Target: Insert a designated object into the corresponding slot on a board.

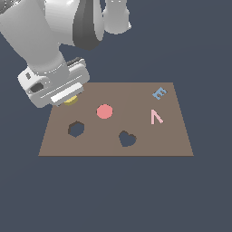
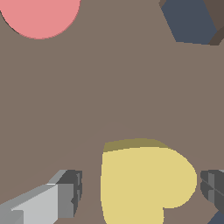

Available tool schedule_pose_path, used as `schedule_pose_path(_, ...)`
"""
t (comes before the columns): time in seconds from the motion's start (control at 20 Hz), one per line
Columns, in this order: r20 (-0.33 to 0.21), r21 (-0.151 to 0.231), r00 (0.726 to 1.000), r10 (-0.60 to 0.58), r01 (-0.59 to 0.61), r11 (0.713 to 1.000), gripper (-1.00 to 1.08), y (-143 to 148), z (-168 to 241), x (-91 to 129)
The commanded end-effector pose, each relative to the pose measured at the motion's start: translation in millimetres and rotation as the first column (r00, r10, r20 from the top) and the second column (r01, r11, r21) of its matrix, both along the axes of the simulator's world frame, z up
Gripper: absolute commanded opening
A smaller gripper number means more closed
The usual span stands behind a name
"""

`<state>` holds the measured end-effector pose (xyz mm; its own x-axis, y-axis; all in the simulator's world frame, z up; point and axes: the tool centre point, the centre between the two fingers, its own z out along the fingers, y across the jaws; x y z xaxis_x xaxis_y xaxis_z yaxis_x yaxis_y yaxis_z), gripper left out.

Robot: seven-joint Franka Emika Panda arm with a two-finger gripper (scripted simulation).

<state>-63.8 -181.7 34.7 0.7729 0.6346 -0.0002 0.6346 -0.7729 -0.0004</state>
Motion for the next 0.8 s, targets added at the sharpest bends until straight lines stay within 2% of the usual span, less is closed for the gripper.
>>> schedule_pose_path(0.0, 0.000, 0.000, 1.000, 0.001, -0.001, 1.000, 1.00, -0.1, -4.5, 0.2)
schedule_pose_path(0.05, 0.000, 0.000, 1.000, 0.001, -0.001, 1.000, 1.00, -0.1, -4.8, 0.1)
schedule_pose_path(0.1, 0.000, 0.000, 1.000, 0.001, -0.001, 1.000, -1.00, -0.1, -4.8, 0.1)
schedule_pose_path(0.75, 0.001, 0.000, 1.000, 0.001, -0.001, 1.000, -1.00, -0.3, -0.2, 0.5)
